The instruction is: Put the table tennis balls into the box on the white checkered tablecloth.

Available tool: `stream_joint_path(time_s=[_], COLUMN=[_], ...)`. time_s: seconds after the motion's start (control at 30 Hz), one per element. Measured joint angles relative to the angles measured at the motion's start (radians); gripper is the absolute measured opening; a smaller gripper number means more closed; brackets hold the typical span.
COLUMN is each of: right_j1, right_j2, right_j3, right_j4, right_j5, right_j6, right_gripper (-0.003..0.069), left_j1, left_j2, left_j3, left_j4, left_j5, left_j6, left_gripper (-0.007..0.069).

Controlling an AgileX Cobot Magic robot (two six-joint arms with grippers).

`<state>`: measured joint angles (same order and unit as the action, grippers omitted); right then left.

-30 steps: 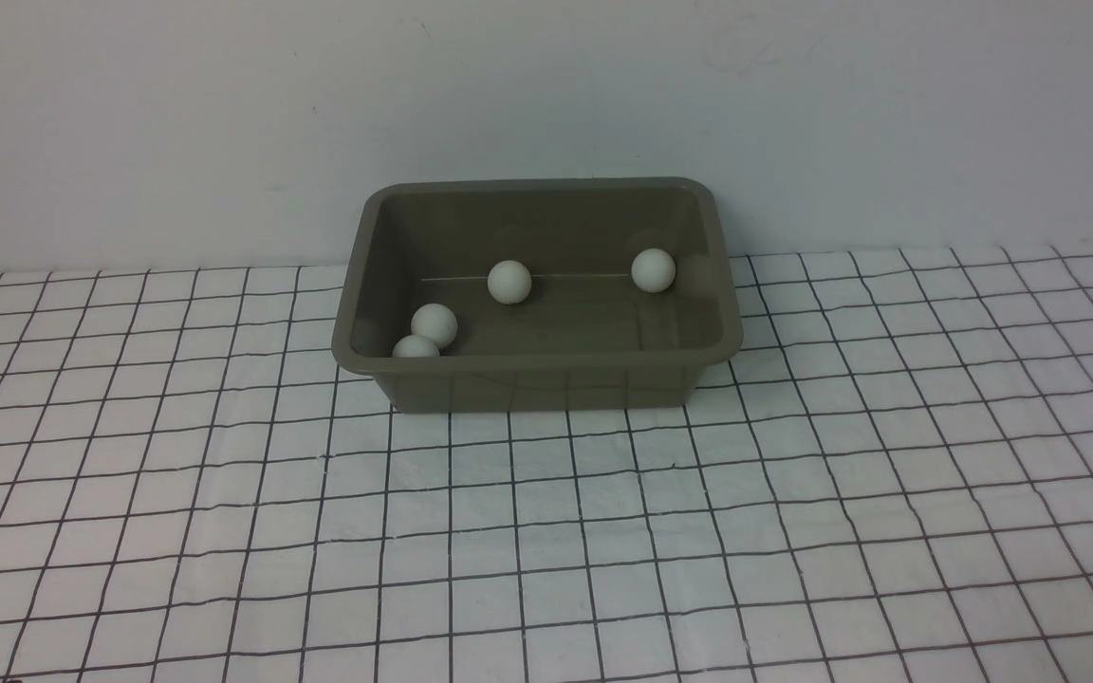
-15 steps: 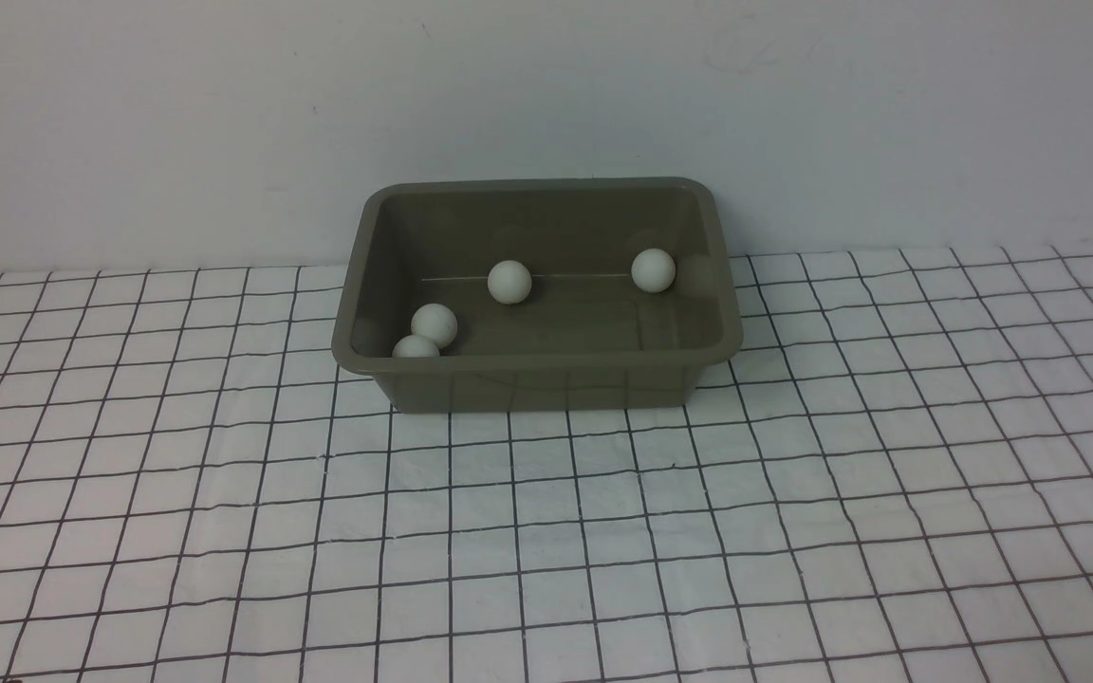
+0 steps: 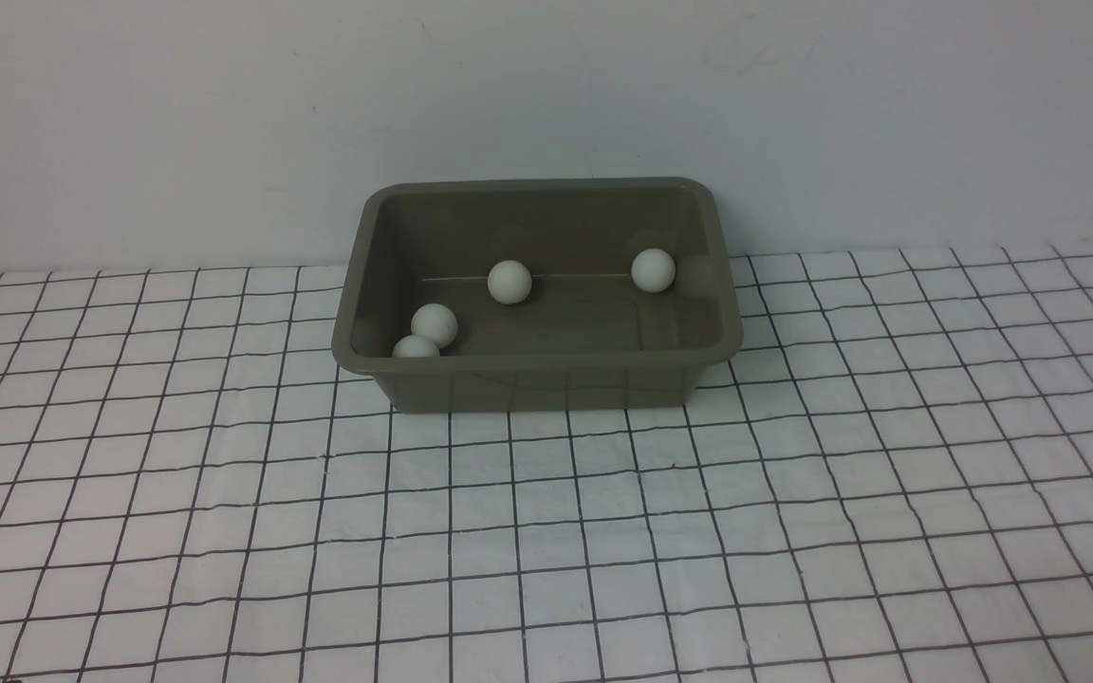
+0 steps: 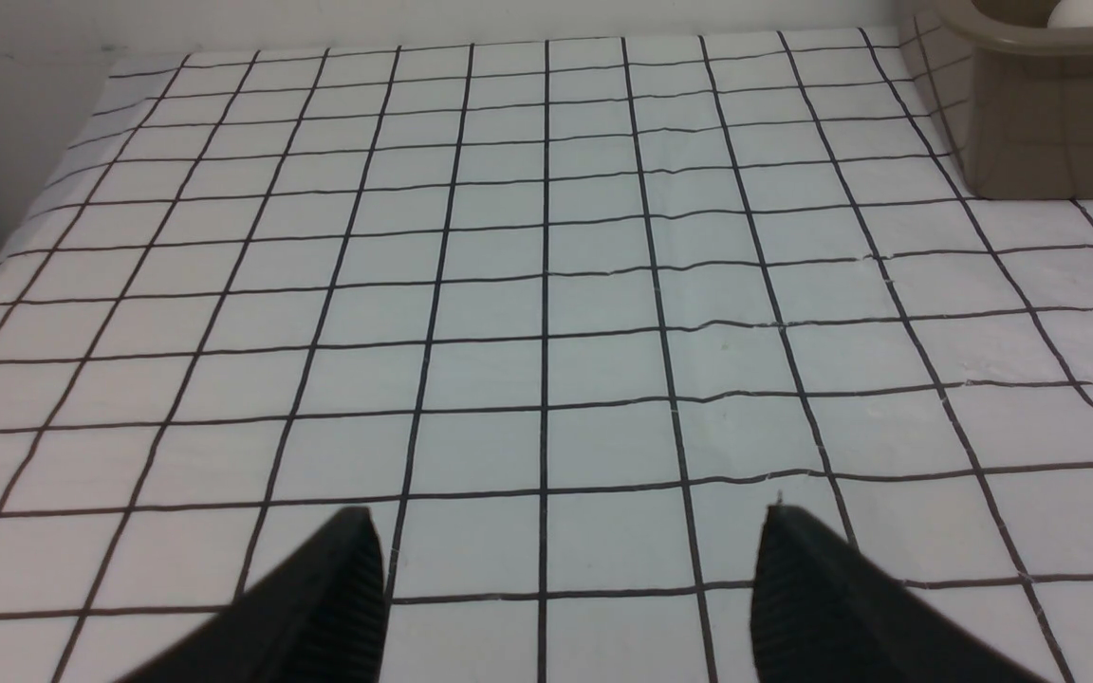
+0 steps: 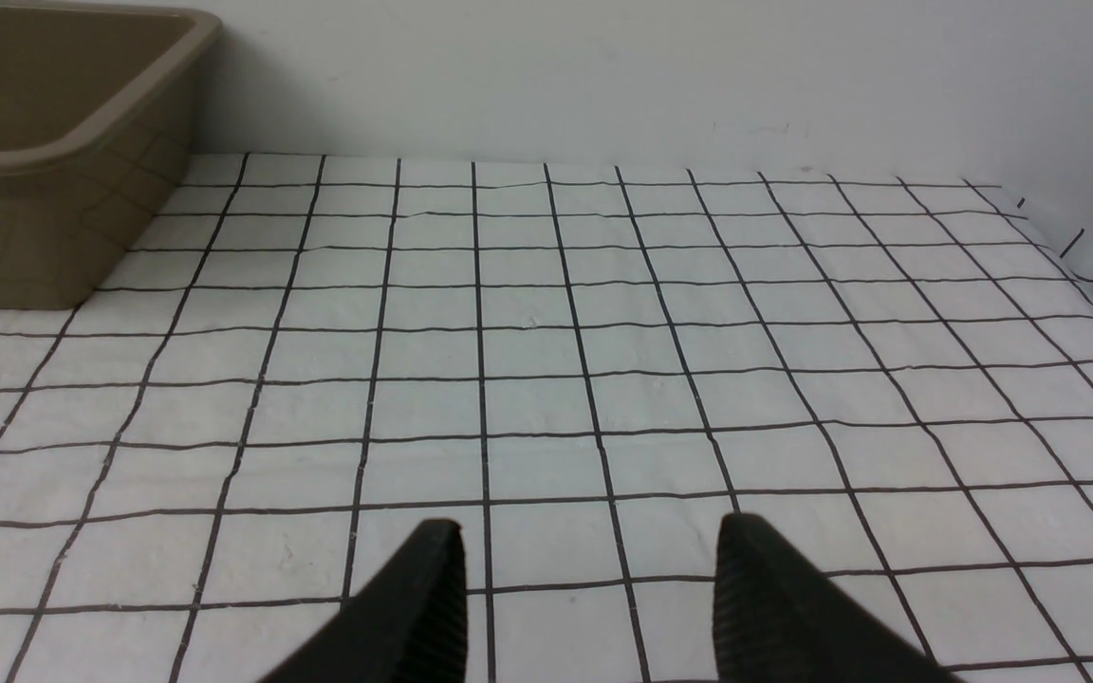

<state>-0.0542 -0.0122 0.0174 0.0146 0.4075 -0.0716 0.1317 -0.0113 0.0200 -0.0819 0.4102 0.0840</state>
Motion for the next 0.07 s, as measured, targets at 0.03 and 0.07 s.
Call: stream_joint_path(time_s=[0.03, 0.07], right_j1=[0.0, 0.0], right_j2=[0.0, 0.0], right_j3=[0.0, 0.0], right_j4=[0.0, 0.0], right_j5=[0.0, 0.0], right_j6=[0.0, 0.0], right_gripper=[0.0335, 0.0335], left_j1=[0.0, 0.0], left_j2=[0.0, 0.0], left_j3=[0.0, 0.0], left_j4=[0.0, 0.0], left_j5=[0.0, 0.0], left_j6=[0.0, 0.0], left_gripper=[0.0469, 0.0469])
